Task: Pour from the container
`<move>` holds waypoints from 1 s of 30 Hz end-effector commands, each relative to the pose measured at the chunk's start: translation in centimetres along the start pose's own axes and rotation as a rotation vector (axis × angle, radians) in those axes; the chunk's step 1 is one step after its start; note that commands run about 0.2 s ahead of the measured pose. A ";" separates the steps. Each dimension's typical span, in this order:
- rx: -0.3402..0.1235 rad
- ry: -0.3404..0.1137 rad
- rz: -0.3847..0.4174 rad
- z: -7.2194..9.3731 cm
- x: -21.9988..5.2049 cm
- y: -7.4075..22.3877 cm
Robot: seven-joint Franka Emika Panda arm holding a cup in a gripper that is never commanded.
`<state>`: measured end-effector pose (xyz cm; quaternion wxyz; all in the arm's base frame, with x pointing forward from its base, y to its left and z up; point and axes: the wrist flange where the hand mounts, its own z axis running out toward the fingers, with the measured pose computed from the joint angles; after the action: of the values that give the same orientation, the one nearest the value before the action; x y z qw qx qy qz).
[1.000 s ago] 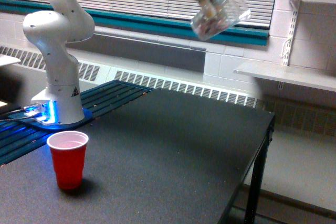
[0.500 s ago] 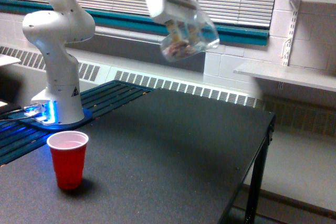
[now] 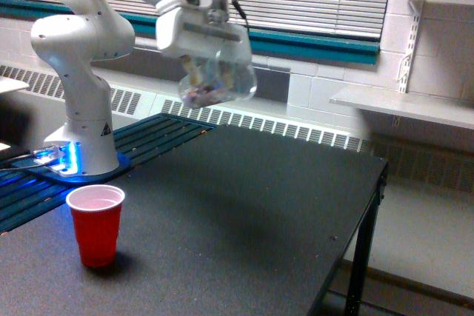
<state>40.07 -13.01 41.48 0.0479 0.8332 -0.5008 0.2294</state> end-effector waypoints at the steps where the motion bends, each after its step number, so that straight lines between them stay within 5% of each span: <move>1: -0.064 0.000 0.120 0.6 -0.5 2.0; 30: -0.305 -0.043 0.276 4.7 -2.1 9.3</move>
<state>33.38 -16.57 35.32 0.1190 0.7687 -0.6116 0.1444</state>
